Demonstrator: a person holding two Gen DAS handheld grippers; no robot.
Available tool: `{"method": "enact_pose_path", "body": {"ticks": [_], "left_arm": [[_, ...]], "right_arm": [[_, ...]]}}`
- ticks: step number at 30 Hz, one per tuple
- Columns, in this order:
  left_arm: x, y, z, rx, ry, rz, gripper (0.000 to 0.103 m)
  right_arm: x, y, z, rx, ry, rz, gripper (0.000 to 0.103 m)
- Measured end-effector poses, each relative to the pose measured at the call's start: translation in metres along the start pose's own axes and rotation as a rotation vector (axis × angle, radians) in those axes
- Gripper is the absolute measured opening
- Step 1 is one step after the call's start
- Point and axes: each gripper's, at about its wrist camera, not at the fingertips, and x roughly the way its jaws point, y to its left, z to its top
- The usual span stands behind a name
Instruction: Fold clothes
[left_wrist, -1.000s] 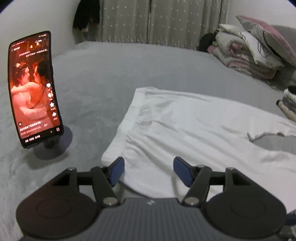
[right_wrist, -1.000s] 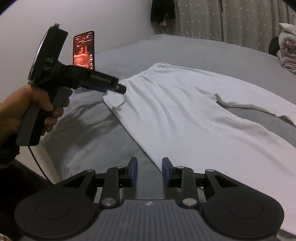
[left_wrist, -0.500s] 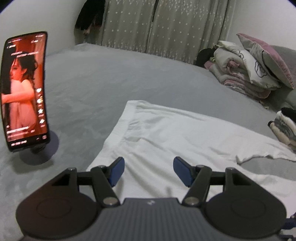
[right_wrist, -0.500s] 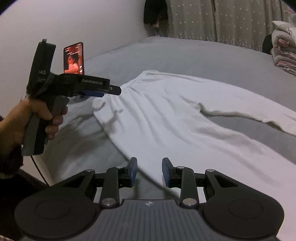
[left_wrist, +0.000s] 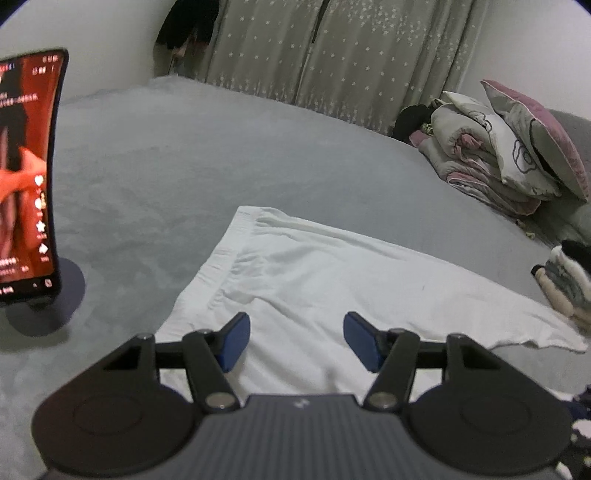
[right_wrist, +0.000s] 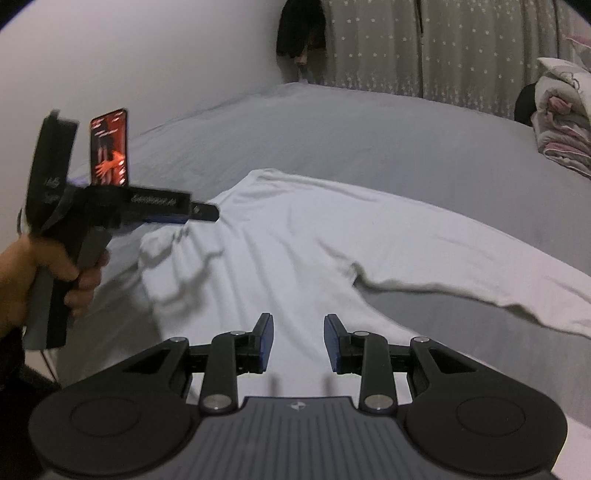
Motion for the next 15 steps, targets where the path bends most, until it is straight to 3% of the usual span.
{"method": "enact_pose_path", "body": {"ticks": [6,9,11,15], "left_arm": [[0.000,0.014,0.004,-0.026,-0.013,0.033,0.057],[0.003,0.024,0.003,-0.042,-0.006,0.028,0.048],[0.007,0.029,0.003,-0.054,0.005,0.007,0.035],[0.008,0.036,0.003,-0.077,0.012,-0.011,0.028]], "right_arm": [[0.017,-0.013,0.019,0.034,0.003,0.021,0.031],[0.027,-0.017,0.030,0.027,0.007,0.019,0.031],[0.034,-0.020,0.038,0.031,0.011,0.020,0.031],[0.051,-0.024,0.053,0.045,0.016,0.032,0.031]]}}
